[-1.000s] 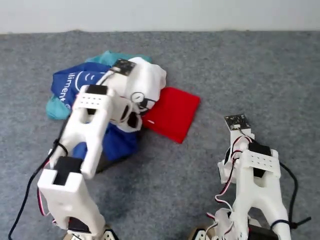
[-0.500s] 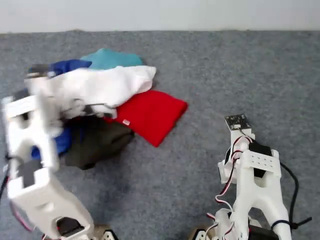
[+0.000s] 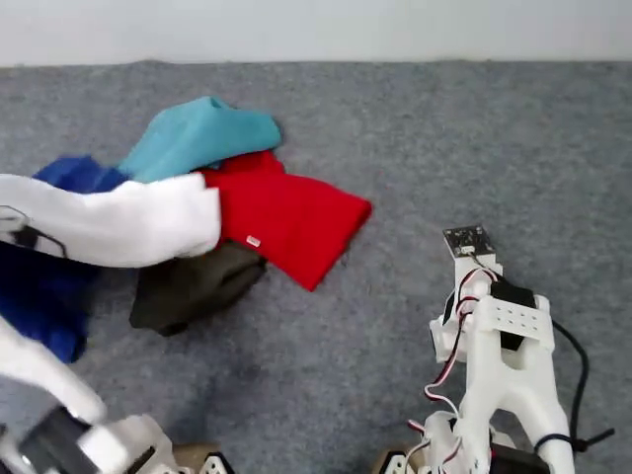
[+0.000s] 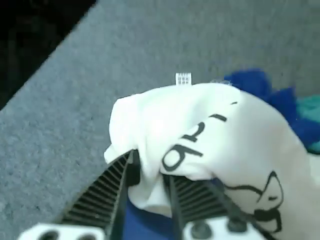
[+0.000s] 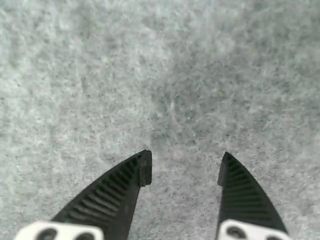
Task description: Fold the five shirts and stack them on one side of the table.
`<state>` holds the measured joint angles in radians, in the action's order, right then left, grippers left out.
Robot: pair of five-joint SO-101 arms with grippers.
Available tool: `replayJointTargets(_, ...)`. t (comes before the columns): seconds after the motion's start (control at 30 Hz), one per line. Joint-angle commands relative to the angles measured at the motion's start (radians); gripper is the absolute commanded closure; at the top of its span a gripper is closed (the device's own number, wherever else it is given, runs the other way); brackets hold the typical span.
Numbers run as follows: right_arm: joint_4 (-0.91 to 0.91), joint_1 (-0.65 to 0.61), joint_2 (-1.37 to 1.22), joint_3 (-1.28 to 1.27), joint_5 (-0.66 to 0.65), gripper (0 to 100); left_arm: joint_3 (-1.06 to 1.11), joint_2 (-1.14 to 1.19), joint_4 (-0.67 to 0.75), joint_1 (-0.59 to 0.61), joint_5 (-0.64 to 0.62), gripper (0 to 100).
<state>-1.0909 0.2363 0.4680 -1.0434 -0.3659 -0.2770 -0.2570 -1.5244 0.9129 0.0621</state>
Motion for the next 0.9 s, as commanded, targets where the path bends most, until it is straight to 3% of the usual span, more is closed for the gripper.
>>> replayJointTargets(0.0,-0.008,0.007,0.005,0.035,0.011,76.8,-0.01,-0.175,0.051,-0.052,-0.071,99)
replayJointTargets(0.2,-0.013,0.007,0.005,0.035,0.011,76.8,0.139,-0.284,0.086,-0.227,-0.074,98)
replayJointTargets(0.33,-0.018,0.007,0.005,0.035,0.011,76.8,0.231,-0.272,0.138,-0.239,-0.069,97)
replayJointTargets(0.43,-0.019,0.007,0.005,0.035,0.011,76.8,0.306,-0.235,0.186,-0.239,-0.072,91)
replayJointTargets(0.57,-0.019,0.01,0.005,0.029,0.011,76.8,0.338,-0.172,0.207,-0.189,-0.075,85)
replayJointTargets(0.87,-0.008,0.007,0.007,-0.014,-0.023,76.8,0.335,-0.041,0.206,0.02,-0.069,84)
